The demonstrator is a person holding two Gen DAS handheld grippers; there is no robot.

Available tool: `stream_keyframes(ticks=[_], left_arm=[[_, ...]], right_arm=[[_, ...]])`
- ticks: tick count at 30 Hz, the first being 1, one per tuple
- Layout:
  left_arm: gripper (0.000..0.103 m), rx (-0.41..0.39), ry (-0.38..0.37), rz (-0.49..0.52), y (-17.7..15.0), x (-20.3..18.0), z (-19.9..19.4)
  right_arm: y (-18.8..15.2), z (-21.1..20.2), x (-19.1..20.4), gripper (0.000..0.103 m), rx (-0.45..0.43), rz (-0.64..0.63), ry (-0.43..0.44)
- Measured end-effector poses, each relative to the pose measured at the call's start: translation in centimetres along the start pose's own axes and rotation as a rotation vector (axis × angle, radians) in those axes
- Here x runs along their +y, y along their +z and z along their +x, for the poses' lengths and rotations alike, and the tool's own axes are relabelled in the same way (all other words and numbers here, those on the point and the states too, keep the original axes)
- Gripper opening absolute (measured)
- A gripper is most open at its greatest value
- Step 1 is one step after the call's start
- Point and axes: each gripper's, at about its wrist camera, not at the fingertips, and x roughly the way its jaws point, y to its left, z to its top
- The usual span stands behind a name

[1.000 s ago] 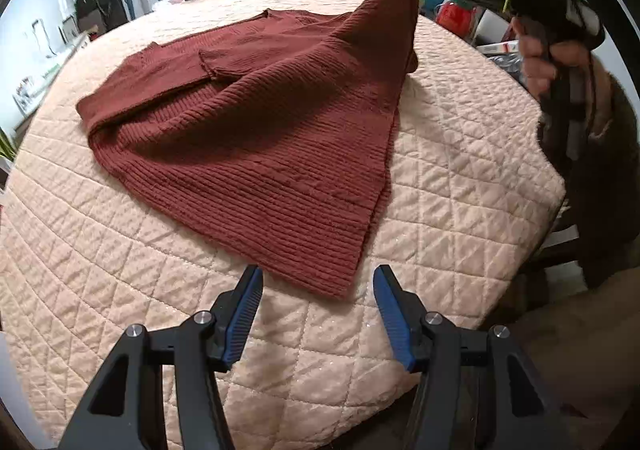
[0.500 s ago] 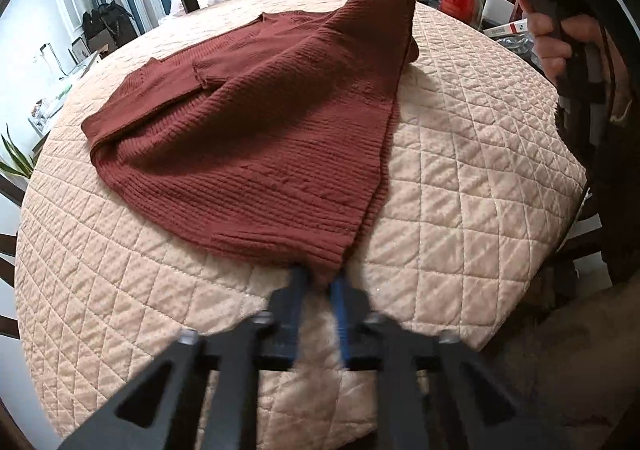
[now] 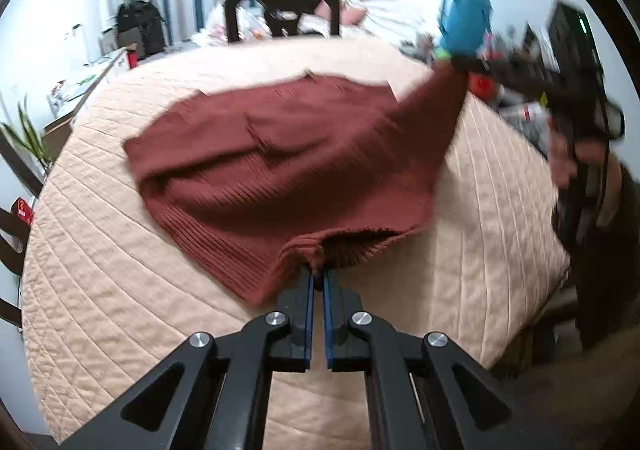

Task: Fold small clothes
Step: 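Carry the hem over the sweater body toward the collar with both grippers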

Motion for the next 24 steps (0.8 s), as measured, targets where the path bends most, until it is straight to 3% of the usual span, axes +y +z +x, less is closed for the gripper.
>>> stream_keyframes(ticks=[12, 24], left_arm=[[0.006, -0.163, 0.063, -0.093, 6.0, 6.4, -2.6], [0.006, -0.205, 0.126, -0.189, 10.4, 12.1, -0.1]], right_arm=[[3.3, 0.5, 0.5, 0.007, -0.031, -0.015, -0.026], [6.6, 4.4, 0.4, 0.007, -0.002, -0.021, -0.080]])
